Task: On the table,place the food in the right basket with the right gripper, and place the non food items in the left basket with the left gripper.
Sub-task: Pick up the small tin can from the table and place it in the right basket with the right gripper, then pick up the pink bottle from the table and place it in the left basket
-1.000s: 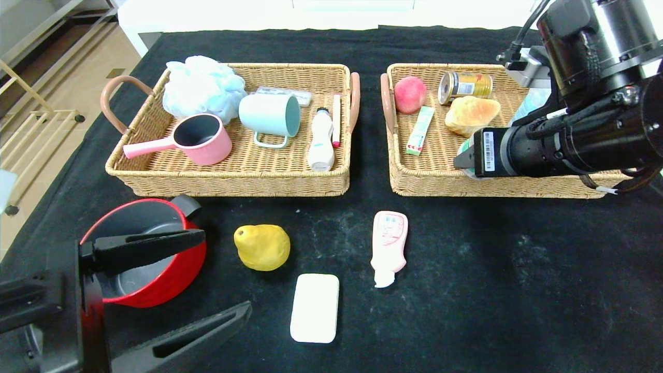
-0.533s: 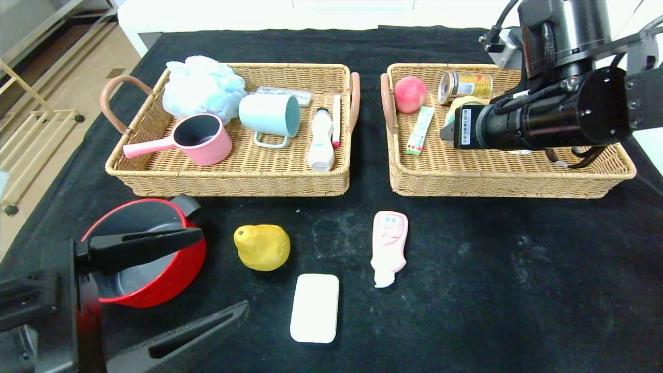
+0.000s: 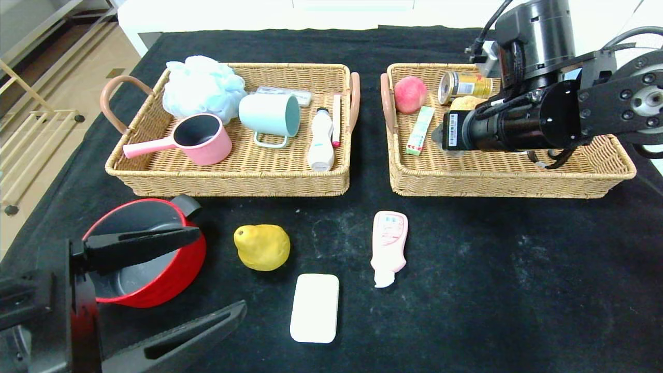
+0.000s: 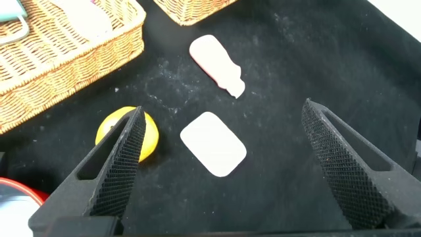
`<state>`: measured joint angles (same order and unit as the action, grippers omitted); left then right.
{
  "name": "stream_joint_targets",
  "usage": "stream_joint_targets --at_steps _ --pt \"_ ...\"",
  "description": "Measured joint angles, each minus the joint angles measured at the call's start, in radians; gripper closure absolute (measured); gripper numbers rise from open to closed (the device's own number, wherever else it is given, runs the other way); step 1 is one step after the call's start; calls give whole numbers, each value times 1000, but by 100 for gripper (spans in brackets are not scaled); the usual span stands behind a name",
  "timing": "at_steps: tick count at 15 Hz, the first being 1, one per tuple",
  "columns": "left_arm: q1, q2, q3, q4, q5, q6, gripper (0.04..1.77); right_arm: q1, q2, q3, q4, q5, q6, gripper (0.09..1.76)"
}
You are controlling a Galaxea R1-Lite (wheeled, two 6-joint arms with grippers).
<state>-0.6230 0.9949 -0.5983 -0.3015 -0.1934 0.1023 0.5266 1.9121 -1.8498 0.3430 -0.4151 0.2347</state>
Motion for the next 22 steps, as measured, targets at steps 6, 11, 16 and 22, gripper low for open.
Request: stream_joint_targets --at_steps 6,11,16,22 --pt "0 -1 0 0 0 0 9 -5 2 1 3 2 1 34" --pt "0 -2 0 -1 0 0 9 -3 -9 6 7 1 2 25" --pt "0 -2 0 -1 0 0 9 11 -60 35 36 2 3 20" --pt "0 3 1 0 1 0 9 118 -177 88 237 3 76 17"
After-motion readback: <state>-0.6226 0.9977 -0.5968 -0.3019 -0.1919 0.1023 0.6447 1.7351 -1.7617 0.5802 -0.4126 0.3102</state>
